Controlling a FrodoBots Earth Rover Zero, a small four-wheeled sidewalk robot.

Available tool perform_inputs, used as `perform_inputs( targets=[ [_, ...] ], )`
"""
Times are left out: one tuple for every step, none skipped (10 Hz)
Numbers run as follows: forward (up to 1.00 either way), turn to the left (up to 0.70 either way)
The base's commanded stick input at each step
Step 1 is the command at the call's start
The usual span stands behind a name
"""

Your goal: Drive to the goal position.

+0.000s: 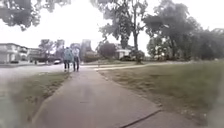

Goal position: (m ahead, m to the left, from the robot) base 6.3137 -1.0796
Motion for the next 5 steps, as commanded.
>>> perform_inputs(
  targets=[
    [1.0,0.0],
    [1.0,0.0],
    [1.0,0.0],
    [1.0,0.0],
    [1.0,0.0]
  ],
)
